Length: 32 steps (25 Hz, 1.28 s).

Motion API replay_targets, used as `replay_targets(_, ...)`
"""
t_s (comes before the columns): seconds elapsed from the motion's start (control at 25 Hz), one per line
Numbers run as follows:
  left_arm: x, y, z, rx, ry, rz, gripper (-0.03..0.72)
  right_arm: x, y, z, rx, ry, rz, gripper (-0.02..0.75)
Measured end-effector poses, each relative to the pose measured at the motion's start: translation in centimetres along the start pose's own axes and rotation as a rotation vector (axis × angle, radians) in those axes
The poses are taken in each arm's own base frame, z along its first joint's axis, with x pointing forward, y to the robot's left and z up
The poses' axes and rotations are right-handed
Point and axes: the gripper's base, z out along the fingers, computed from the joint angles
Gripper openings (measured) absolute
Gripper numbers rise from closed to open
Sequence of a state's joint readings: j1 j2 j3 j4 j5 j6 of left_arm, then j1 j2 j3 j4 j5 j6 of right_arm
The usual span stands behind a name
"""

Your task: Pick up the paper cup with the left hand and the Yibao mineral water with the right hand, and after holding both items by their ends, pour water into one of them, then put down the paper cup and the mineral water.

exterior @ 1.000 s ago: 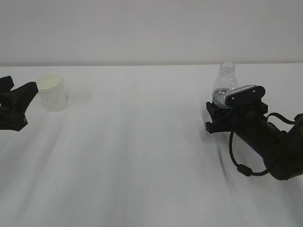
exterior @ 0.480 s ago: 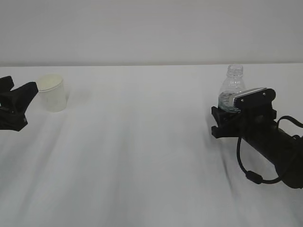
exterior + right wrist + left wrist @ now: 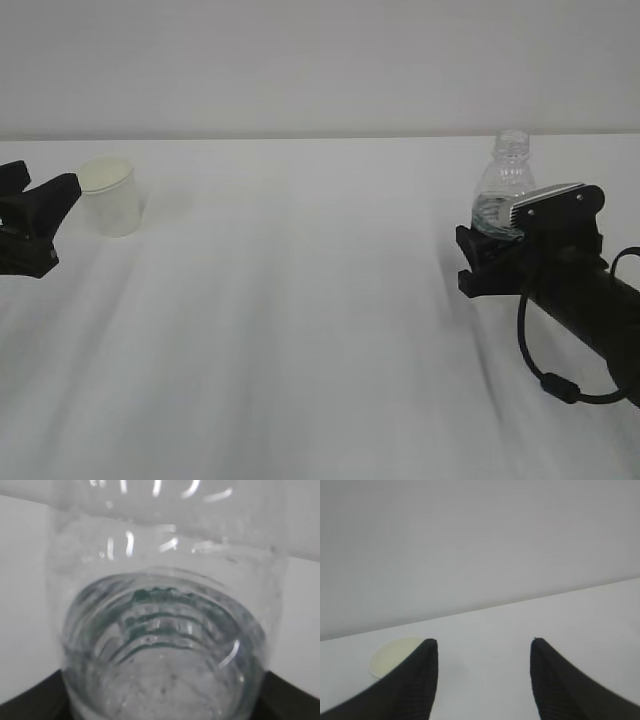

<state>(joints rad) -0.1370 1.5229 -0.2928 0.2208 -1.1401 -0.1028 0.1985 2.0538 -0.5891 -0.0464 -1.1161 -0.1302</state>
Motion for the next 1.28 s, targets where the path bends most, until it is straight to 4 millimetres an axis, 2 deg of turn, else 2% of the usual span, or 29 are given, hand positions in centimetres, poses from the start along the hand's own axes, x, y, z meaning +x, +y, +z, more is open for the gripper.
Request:
replay_targets(0.84, 0.0, 0.0, 0.0, 0.004, 0.000, 0.002, 0.419, -2.0, -0.3, -3.9, 0.017, -0.031, 0.036, 0.473)
replay_targets(1.28, 0.4, 0.0, 0.1, 0.003, 0.017, -0.002, 0.394, -2.1, -0.3, -4.1, 0.019, -0.033, 0.037, 0.472)
